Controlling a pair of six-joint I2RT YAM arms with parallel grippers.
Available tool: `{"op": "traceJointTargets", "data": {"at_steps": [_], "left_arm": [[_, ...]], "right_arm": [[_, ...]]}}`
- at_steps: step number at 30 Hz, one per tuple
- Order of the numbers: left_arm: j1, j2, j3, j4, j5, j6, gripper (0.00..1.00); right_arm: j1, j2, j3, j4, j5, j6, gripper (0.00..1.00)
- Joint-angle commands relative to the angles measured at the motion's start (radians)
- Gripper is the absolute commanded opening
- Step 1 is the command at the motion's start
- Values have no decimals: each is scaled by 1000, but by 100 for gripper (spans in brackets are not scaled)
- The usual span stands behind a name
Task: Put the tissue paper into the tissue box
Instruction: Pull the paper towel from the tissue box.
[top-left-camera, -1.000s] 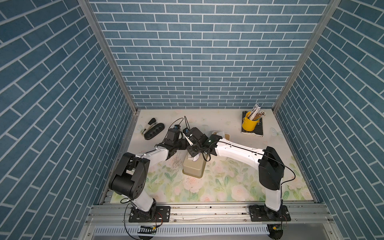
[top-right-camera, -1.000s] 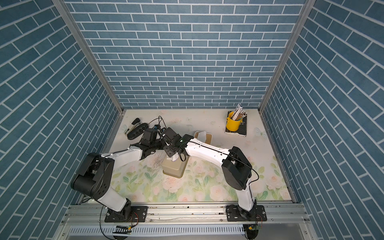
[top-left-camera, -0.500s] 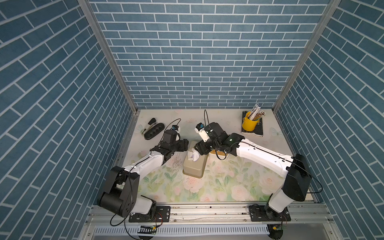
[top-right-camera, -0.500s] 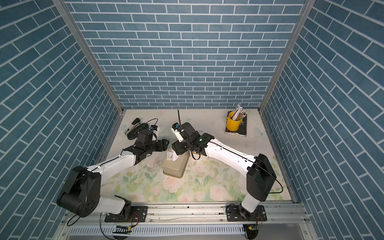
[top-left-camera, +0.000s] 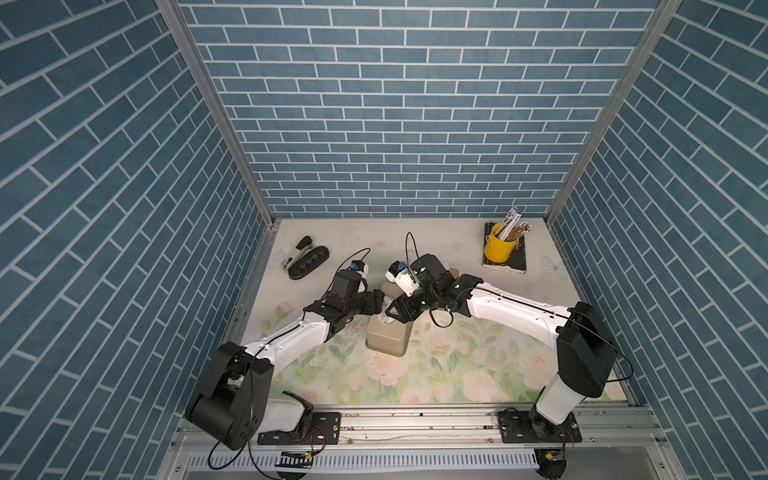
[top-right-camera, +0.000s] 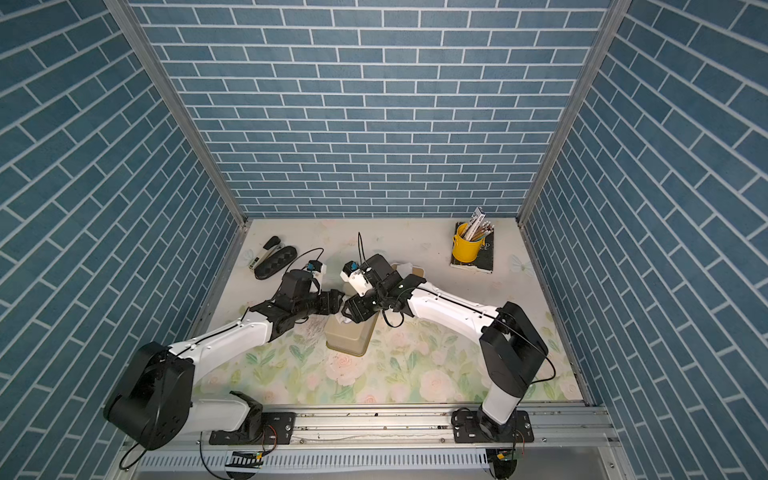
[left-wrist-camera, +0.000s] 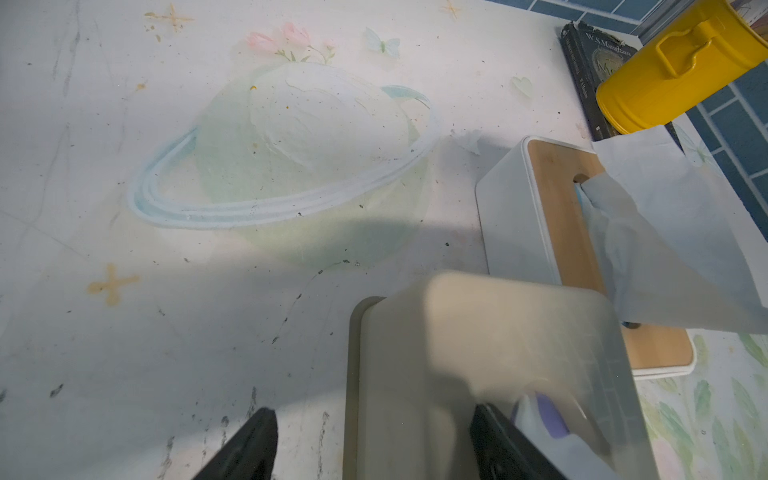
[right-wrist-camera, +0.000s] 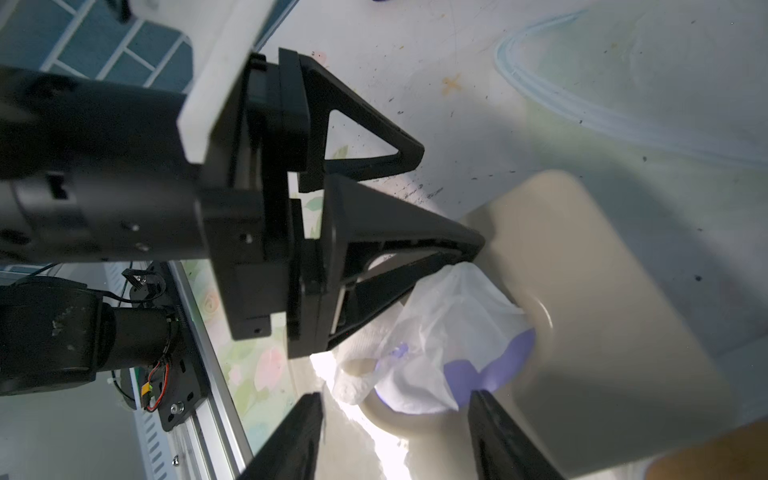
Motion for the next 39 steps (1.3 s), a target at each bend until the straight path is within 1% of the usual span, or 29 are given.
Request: {"op": "traceJointTargets", "data": {"at_steps": [1, 4, 7, 8, 11, 13, 17, 20, 28, 33, 34, 38, 39], "left_arm": [[-13, 28, -28, -77, -21, 5, 78], [-13, 28, -29, -79, -27, 7, 78], [-13, 37, -31, -77, -34, 9, 78], [-13, 42, -33, -74, -37, 9, 78], [-13, 48, -38, -66, -40, 7, 78], [-13, 50, -40, -64, -43, 6, 77], [-13, 44, -38, -69, -63, 9, 77], [-13, 47, -29, -79, -76, 12, 77], [-13, 49, -11, -79, -84, 16, 76], [-13, 55, -2, -74, -85, 17, 76], [-13, 56, 0, -75, -84, 17, 76], [-13, 60, 17, -86, -89, 24, 76], [-13, 60, 26, -97, -96, 30, 76]], "right_arm": [[-6, 24, -16, 21, -21, -15, 59], [-12, 31, -31, 27, -20, -14, 58], [-13, 42, -33, 29, -32, -15, 53], [-12, 47, -34, 30, -38, -13, 49], [-11, 56, -29, 24, -45, -6, 31], [-12, 55, -28, 26, -46, 7, 21], [-3, 45, -9, 26, -63, 39, 10], [-2, 34, 19, 16, -65, 67, 6], [13, 52, 154, -117, -23, 79, 6], [38, 64, 206, -194, 10, 74, 7], [46, 65, 206, -200, 10, 76, 9], [58, 50, 182, -188, -1, 77, 24], [56, 33, 169, -178, 4, 79, 29]]}}
